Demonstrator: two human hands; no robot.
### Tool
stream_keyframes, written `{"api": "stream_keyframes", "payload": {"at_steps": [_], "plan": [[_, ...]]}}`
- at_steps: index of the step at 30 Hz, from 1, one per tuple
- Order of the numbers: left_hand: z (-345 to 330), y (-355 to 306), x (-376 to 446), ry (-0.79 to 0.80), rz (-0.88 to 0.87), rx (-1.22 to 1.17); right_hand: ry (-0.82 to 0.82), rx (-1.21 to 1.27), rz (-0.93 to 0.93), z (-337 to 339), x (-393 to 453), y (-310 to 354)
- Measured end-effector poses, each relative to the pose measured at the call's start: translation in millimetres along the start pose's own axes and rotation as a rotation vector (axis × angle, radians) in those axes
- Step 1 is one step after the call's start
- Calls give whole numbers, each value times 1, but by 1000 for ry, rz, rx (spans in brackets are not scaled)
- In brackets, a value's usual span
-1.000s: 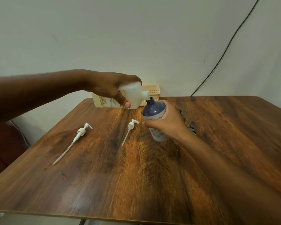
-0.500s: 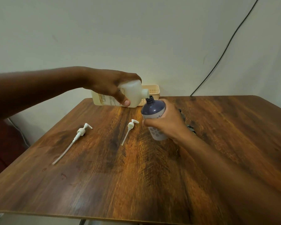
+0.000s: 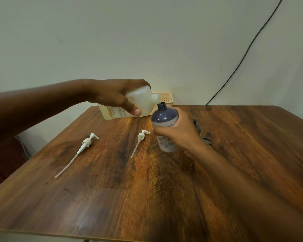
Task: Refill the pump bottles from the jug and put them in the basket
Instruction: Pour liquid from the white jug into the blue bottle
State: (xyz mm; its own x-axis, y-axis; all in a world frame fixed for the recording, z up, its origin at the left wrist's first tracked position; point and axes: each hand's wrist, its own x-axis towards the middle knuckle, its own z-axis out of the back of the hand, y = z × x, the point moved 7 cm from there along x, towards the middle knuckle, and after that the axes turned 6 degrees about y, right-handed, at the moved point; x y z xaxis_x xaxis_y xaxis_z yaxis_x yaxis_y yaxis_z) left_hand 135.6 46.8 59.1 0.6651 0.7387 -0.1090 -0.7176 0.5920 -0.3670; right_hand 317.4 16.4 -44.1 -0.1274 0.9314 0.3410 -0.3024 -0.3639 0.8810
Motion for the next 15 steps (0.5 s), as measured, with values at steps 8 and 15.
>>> {"api": "stream_keyframes", "payload": {"at_steps": [8, 15], "plan": [[-11, 25, -6, -122, -31, -189, -4, 117, 22, -6, 14, 4], [-35, 73, -8, -210, -8, -458, -22, 228, 23, -11, 27, 6]]}}
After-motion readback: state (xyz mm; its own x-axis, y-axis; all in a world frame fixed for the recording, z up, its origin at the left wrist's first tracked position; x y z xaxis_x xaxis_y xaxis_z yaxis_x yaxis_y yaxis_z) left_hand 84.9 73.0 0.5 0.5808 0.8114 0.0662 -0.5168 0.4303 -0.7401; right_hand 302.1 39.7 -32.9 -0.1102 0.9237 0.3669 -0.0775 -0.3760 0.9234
